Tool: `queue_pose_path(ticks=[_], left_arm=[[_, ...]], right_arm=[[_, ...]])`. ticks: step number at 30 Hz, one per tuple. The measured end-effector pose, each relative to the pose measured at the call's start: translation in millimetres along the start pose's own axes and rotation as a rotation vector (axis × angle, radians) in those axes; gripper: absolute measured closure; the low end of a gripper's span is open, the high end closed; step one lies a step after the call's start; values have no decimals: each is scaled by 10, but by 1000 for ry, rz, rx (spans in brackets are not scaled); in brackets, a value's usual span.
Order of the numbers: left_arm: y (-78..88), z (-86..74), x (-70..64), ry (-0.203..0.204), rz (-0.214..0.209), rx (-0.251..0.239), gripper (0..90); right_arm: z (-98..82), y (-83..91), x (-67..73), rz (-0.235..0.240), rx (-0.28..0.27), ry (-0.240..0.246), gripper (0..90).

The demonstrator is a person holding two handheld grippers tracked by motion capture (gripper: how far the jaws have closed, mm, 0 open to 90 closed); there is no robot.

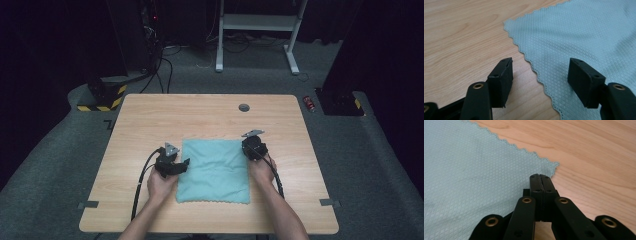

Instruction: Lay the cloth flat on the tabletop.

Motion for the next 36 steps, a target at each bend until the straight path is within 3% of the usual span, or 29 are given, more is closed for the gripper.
queue_pose_path(ticks=[3, 5, 8, 11, 13, 16, 18, 21, 23, 25, 31, 33, 36], left_arm=[[-47, 46, 3, 2, 5, -4, 380], [-79, 73, 0, 10, 8, 1, 388], [-80, 96, -53, 20, -5, 8, 391], [-78, 95, -239, -4, -61, 13, 379], [-91, 105, -368, -42, -64, 26, 353], [-106, 139, -513, -90, -67, 28, 341], [-120, 137, -576, -106, -70, 34, 341], [-139, 114, -568, -122, -64, 49, 338], [-128, 105, -530, -104, -63, 50, 334], [-103, 90, -465, -105, -50, 48, 332], [17, 4, -254, -82, -15, 62, 322], [64, -21, -218, -80, -14, 69, 314], [151, -25, -226, -55, -33, 40, 326]], right_arm=[[17, -23, -69, -32, 10, 4, 892], [31, -17, -98, -41, 4, -3, 828], [73, 80, -51, 9, -42, -53, 764], [113, 214, 189, 87, -87, 12, 738], [110, 254, 373, 129, -99, 52, 712], [89, 258, 625, 190, -109, 71, 675], [62, 253, 774, 216, -111, 93, 641], [0, 215, 888, 214, -93, 138, 600], [-48, 190, 900, 205, -77, 150, 584], [-79, 199, 871, 210, -85, 131, 566], [-199, 272, 671, 177, -79, 99, 546], [-238, 322, 620, 174, -84, 79, 545], [-293, 415, 580, 175, -106, 65, 548]])
Point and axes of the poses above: each handheld gripper's, and its own axes: y roughly backward along the jaws, z roughly out of its top, x roughly to its left, the point moved 9 cm from there along -y, roughly forward along the jaws, and after that the axes turned 4 degrees about y, right-handed, at the moved point
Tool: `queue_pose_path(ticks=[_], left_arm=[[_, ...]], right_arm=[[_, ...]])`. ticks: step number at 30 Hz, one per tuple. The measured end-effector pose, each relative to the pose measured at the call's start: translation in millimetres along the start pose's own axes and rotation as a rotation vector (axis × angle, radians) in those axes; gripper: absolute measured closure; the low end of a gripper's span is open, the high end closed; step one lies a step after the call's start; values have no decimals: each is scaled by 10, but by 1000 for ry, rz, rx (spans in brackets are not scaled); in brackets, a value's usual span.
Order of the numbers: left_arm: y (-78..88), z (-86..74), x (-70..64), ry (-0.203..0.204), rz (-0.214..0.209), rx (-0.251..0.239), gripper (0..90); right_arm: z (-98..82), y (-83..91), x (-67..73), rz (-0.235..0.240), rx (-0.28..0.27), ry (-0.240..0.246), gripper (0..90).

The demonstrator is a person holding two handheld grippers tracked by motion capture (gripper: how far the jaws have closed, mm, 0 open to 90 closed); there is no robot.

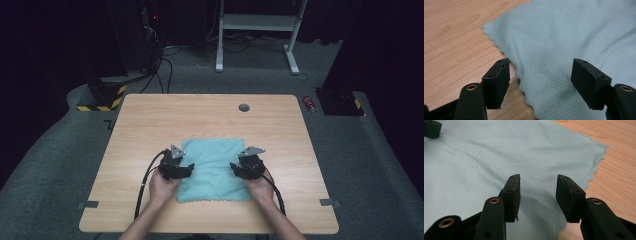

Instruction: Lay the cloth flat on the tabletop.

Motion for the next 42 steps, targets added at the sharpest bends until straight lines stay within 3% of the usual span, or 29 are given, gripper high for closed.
queue_pose_path(ticks=[4, 6, 11, 15, 18, 23, 26, 30, 35, 42], left_arm=[[79, -29, -30, -13, -17, -9, 330], [86, -85, 22, -19, 9, 17, 330], [141, -215, 209, 45, 42, 50, 351], [229, -283, 371, 114, 82, 61, 355], [325, -272, 326, 131, 27, 7, 357], [435, -235, 0, 63, -76, -42, 360], [421, -255, -162, 11, -103, -40, 358], [379, -343, -333, -25, -135, -12, 356], [380, -472, -352, -90, -97, 18, 358], [518, -602, -329, -91, -109, 11, 396]], right_arm=[[-95, 36, 35, 1, 9, 17, 550], [-138, 32, 34, 3, 3, 17, 550], [-167, 91, 37, -2, 6, 4, 547], [-230, 137, 84, -3, 16, 30, 544], [-267, 177, 92, -2, 10, 33, 542], [-276, 276, 172, 15, -20, 40, 546], [-267, 330, 250, 40, -43, 60, 546], [-346, 347, 326, 62, -28, 73, 542], [-465, 372, 324, 72, -26, 71, 531], [-578, 475, 355, 77, -47, 82, 530]])
Point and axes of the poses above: each handheld gripper's, and its own axes: y roughly backward along the jaws, z roughly out of its top, x roughly to its left, the point moved 9 cm from there along -y, roughly forward along the jaws, and after that the axes turned 4 degrees about y, right-handed, at the moved point
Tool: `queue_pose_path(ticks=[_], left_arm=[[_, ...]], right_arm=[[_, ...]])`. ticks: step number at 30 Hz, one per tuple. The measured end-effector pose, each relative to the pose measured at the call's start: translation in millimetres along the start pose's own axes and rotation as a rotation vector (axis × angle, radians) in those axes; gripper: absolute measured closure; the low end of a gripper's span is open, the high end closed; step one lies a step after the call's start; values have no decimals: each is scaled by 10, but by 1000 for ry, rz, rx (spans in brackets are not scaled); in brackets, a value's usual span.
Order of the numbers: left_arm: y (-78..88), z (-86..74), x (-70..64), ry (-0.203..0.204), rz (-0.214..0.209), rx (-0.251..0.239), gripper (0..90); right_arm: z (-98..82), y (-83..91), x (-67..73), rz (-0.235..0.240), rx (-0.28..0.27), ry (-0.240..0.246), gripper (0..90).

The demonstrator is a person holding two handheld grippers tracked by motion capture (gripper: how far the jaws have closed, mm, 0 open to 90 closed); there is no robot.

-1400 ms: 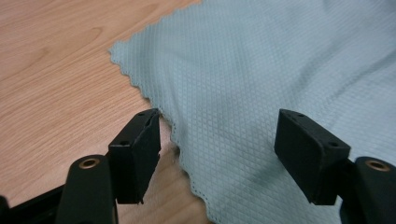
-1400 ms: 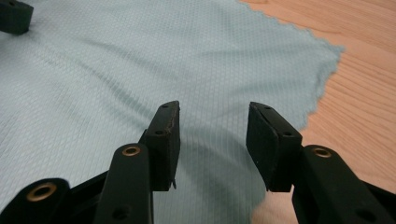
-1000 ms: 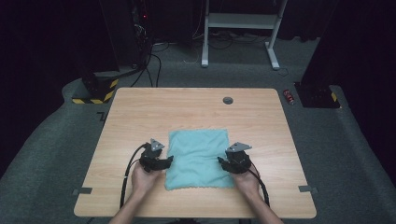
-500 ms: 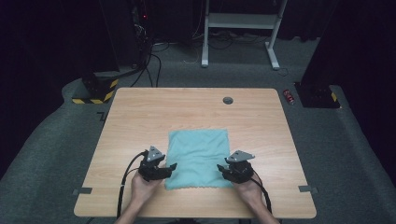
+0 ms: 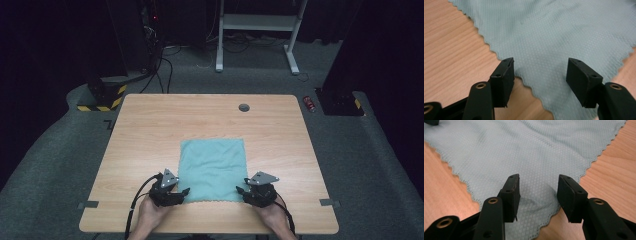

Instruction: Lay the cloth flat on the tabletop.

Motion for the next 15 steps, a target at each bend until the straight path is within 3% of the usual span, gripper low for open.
queue_pose_path(ticks=[6, 9, 13, 15], left_arm=[[83, -81, 32, -5, -2, -2, 377], [87, -76, 34, 20, -4, 7, 362], [27, 83, 52, 84, -9, -37, 351], [-47, 187, 43, 83, -5, -42, 348]], right_arm=[[-43, 51, 19, 2, 2, 5, 529], [-20, 40, 13, 2, 21, 1, 522], [134, -15, 17, 2, -22, -20, 513], [234, -69, 61, 2, -38, -18, 514]])
Point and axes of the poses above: each handheld gripper's, and its own axes: y roughly backward along the jaws, z roughly out of its top, x roughly to its left, the point moved 9 cm from there along -y, roughly forward along the jaws, and after that the axes turned 4 degrees about y, right-handed, at the moved point
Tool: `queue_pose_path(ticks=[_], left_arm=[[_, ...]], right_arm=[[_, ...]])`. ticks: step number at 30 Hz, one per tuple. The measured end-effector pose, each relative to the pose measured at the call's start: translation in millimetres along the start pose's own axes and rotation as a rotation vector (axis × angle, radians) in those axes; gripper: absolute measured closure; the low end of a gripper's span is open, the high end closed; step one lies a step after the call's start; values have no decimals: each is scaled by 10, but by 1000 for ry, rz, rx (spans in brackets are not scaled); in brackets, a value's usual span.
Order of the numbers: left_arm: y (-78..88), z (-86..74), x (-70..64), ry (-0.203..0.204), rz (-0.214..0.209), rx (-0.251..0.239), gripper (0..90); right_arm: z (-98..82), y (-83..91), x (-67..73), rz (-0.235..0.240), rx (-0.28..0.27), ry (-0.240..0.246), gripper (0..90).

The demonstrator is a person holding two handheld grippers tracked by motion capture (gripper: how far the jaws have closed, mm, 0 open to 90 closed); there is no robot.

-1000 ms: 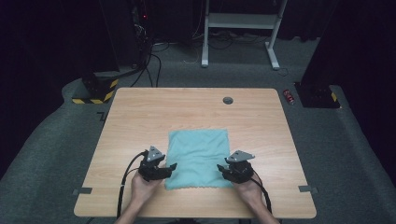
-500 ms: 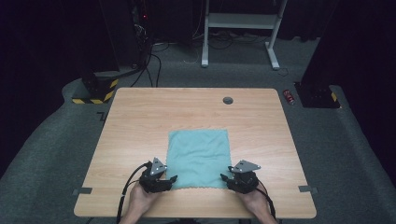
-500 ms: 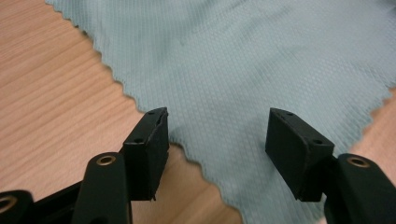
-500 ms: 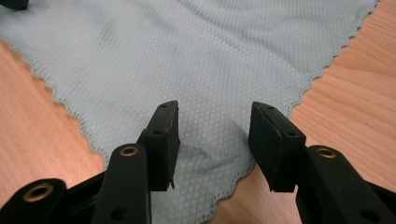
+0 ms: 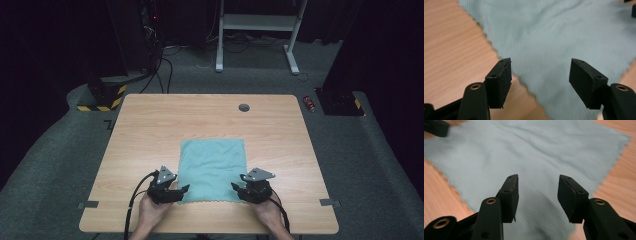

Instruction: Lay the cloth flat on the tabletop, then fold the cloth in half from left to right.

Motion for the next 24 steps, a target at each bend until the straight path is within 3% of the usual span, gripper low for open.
queue_pose_path(ticks=[5, 8, 12, 24], left_arm=[[-250, 138, -38, -33, 44, 21, 346], [-335, 151, -9, -37, 63, 27, 347], [-335, 138, -1, -35, 62, -5, 347], [-327, 135, 6, -26, 56, -7, 351]], right_arm=[[161, -220, 192, 21, 19, 51, 512], [200, -312, 263, 30, 31, 50, 506], [189, -377, 314, 36, 50, 55, 491], [186, -393, 322, 29, 48, 53, 437]])
Point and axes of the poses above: each handheld gripper's, and its own axes: y roughly backward along the jaws, z roughly out of its top, x roughly to its left, the point moved 9 cm from there along -y, roughly forward along the jaws, and after that the axes turned 4 degrees about y, right-handed, at the moved point
